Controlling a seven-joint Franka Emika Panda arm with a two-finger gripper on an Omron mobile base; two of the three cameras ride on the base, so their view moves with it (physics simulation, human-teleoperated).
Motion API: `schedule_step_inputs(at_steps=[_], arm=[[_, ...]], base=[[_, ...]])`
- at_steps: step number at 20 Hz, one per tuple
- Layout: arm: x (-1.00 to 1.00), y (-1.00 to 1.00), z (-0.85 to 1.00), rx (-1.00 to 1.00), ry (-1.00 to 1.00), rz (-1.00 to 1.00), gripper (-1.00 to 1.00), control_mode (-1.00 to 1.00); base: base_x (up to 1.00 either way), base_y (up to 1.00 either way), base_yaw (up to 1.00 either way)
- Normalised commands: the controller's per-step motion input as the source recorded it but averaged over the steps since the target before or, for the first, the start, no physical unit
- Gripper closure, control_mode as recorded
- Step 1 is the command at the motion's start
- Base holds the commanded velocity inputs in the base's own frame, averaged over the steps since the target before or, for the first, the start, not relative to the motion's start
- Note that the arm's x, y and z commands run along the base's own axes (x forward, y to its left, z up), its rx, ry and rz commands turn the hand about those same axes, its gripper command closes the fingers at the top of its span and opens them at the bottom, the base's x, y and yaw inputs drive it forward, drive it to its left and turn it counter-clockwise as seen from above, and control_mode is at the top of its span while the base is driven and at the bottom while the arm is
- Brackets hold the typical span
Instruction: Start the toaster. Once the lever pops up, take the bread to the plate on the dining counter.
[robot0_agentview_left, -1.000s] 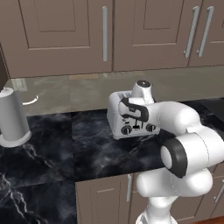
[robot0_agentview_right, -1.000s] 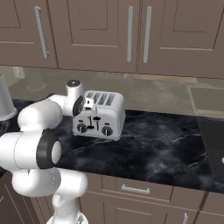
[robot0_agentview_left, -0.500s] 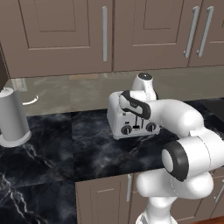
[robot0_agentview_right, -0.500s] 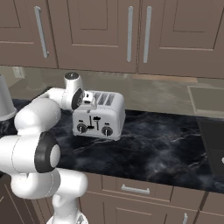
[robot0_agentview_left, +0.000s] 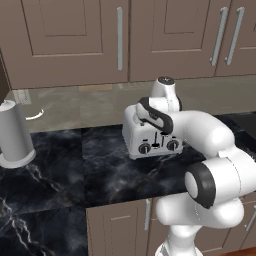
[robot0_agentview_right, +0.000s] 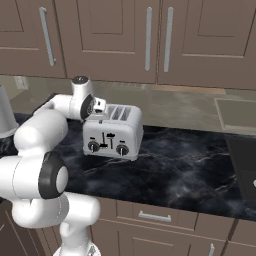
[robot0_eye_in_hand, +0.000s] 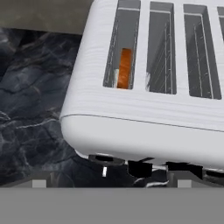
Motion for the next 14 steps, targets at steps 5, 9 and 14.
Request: schedule_step_inputs(at_steps=[5,9,14], arm=[[0.09,0.06,0.13,0.00,-0.07,-0.02,-1.00,-1.00],[0.06,0.13,0.05,0.00,-0.10,0.00,-1.00,-1.00],[0.04,0.06,0.06,0.00,-0.11,0.00,-1.00,-1.00]], base=[[0.00,0.00,0.00],[0.00,0.00,0.00],[0.00,0.00,0.00]])
